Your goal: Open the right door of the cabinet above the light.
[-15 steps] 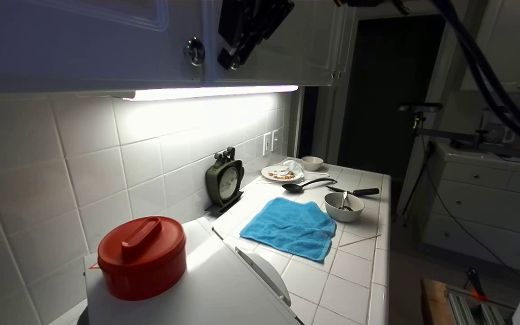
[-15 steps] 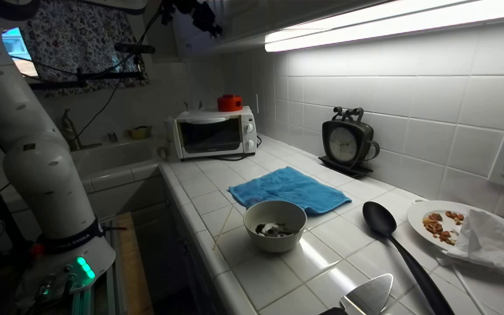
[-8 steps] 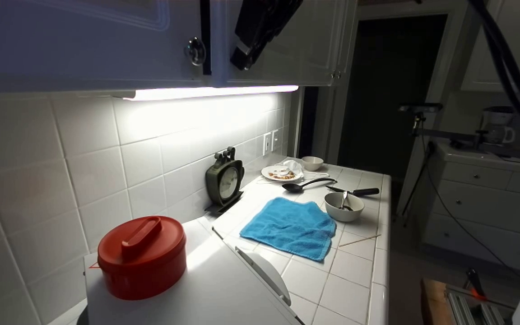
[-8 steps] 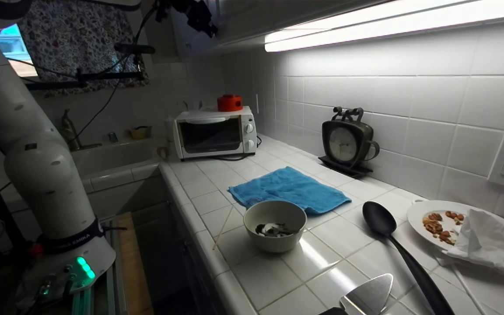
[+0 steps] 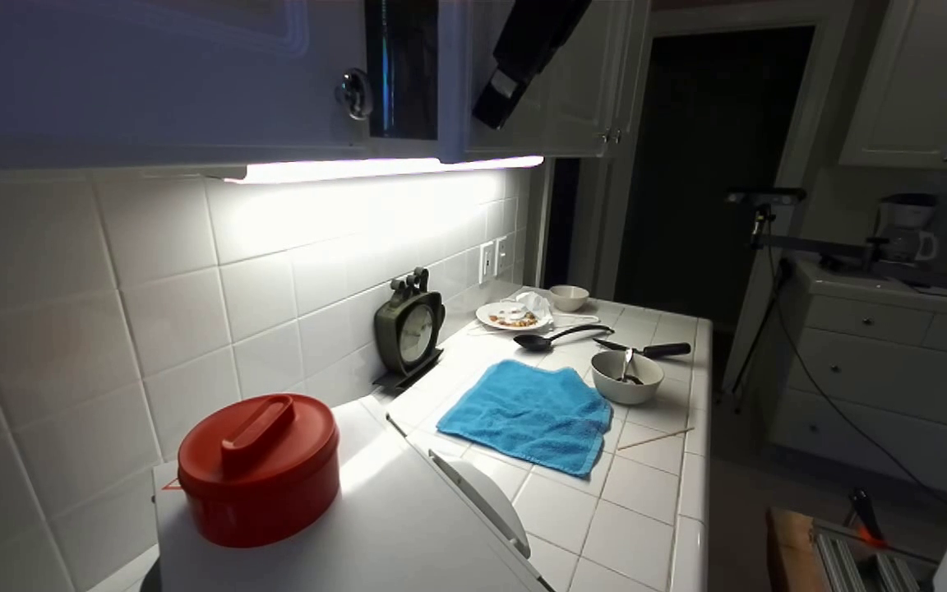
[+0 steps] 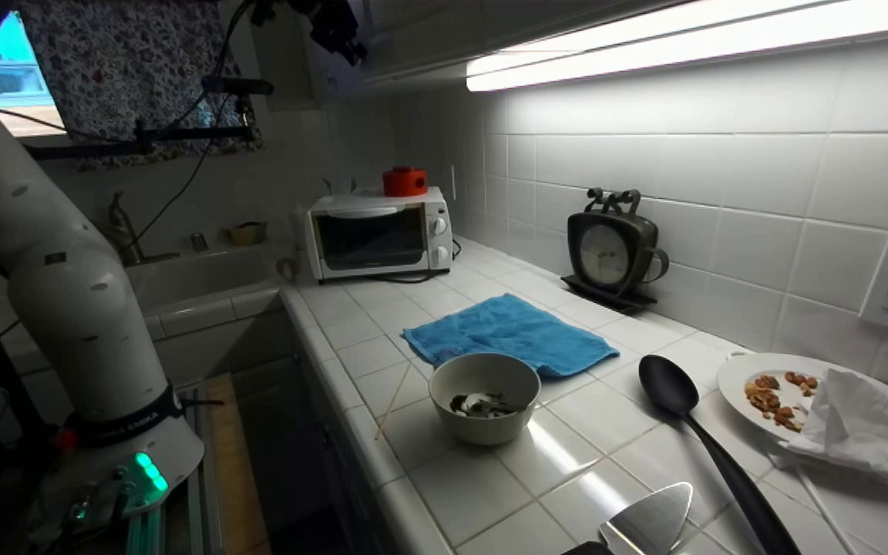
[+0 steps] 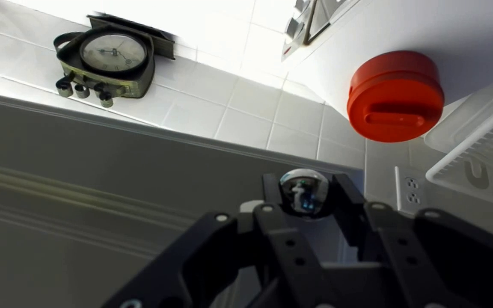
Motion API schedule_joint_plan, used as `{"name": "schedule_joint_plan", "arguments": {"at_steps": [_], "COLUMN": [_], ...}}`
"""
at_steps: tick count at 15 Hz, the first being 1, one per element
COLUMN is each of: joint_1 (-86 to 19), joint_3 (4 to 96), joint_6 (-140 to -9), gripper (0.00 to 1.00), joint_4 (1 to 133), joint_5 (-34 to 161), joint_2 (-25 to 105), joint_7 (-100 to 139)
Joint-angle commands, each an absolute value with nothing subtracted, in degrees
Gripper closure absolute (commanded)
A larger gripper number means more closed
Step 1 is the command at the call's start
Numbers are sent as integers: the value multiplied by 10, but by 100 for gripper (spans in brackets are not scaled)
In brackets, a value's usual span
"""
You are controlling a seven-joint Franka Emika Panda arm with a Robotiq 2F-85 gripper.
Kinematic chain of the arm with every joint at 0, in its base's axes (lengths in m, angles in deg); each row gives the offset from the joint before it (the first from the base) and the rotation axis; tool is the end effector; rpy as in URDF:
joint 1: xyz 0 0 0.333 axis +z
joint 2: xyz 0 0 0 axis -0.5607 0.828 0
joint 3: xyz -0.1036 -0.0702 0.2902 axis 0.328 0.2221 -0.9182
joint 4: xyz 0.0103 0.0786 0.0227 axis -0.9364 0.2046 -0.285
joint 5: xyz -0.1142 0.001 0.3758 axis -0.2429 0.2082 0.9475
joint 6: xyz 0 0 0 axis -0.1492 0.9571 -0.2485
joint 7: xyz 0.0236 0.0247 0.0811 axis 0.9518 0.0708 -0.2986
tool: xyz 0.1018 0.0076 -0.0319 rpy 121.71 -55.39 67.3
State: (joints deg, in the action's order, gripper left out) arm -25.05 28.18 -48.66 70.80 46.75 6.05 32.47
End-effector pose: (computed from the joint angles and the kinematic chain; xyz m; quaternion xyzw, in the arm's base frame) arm 0.4248 0.2251 0.7630 0.9411 0.0975 0.3063 0.1047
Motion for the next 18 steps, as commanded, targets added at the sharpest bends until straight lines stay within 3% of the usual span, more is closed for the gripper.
{"name": "schedule_joint_plan", "arguments": {"at_steps": [1,18], "joint_1": [-234,-199], "joint_3": [292,370], "joint_6": [-454,-333], "gripper": [90,90], "joint_4": [732,778], "joint_5": [519,627], "joint_2": [9,-100], "joint_7": [281,44]}}
